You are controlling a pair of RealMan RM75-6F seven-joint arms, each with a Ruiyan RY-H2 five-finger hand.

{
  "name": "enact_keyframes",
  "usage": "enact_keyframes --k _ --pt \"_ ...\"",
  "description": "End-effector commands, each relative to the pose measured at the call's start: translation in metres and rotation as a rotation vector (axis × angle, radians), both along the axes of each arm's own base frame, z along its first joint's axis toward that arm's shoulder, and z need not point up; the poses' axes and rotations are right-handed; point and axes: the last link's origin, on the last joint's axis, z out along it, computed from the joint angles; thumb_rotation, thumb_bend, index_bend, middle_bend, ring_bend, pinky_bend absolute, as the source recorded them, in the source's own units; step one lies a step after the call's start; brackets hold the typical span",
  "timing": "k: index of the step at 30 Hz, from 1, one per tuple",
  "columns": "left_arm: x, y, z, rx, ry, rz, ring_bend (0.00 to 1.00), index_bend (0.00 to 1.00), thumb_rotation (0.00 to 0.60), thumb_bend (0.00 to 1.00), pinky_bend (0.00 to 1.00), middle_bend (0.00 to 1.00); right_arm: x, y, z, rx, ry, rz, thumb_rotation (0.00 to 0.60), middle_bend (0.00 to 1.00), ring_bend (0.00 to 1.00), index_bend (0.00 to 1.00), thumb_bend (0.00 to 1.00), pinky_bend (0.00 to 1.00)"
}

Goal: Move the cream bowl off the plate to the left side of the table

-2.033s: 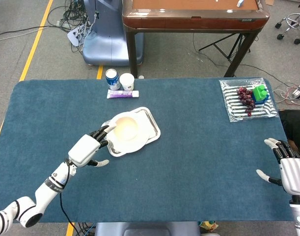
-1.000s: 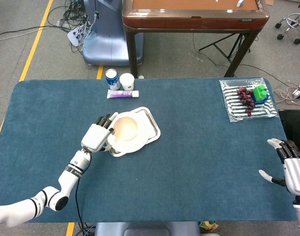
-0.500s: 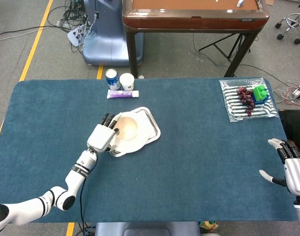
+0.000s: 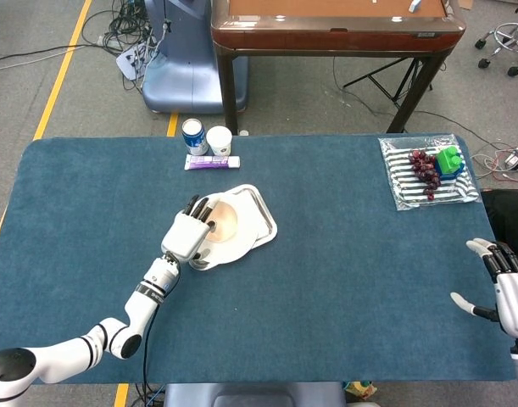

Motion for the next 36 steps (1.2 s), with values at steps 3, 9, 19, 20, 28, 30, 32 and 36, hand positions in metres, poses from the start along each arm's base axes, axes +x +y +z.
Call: enact_keyframes --k 3,9,19,20,28,30,32,36 --pt "0.000 0.000 -0.004 0.001 0.005 0.006 0.00 0.46 0.600 0.15 0.00 0.00 0.000 0.001 0.001 0.001 -0.002 0.001 0.600 0.21 0.15 0.22 0.00 0.34" --pt "-0.001 -0.002 -0.008 -0.002 0.005 0.007 0.00 0.50 0.600 0.20 0.00 0.00 0.000 0.001 0.002 0.001 -0.003 -0.002 0.600 0.22 0.15 0.23 0.00 0.34" --pt "-0.004 -0.002 -0.009 0.000 0.007 0.010 0.00 0.51 0.600 0.32 0.00 0.00 0.000 0.001 0.001 0.003 -0.002 -0.003 0.600 0.22 0.15 0.23 0.00 0.34" --pt "-0.004 -0.003 -0.009 0.000 0.008 0.010 0.00 0.51 0.600 0.32 0.00 0.00 0.000 0.001 0.001 0.003 -0.002 -0.002 0.600 0.22 0.15 0.23 0.00 0.34" --pt "-0.007 -0.003 -0.011 0.003 0.026 -0.003 0.00 0.52 0.600 0.36 0.00 0.00 0.000 0.002 0.003 -0.002 -0.005 -0.003 0.600 0.22 0.15 0.23 0.00 0.34" --pt "-0.008 -0.003 -0.012 0.003 0.023 -0.005 0.00 0.53 0.600 0.36 0.00 0.00 -0.001 0.001 0.003 -0.002 -0.006 -0.004 0.600 0.22 0.15 0.23 0.00 0.34" --pt "-0.008 -0.004 -0.013 0.004 0.024 -0.011 0.00 0.53 0.600 0.37 0.00 0.00 -0.001 0.002 0.003 -0.003 -0.007 -0.004 0.600 0.22 0.15 0.23 0.00 0.34" --pt "-0.007 -0.004 -0.014 0.010 0.014 -0.024 0.00 0.55 0.600 0.40 0.00 0.00 -0.001 0.002 0.003 -0.003 -0.007 -0.004 0.600 0.22 0.15 0.23 0.00 0.34"
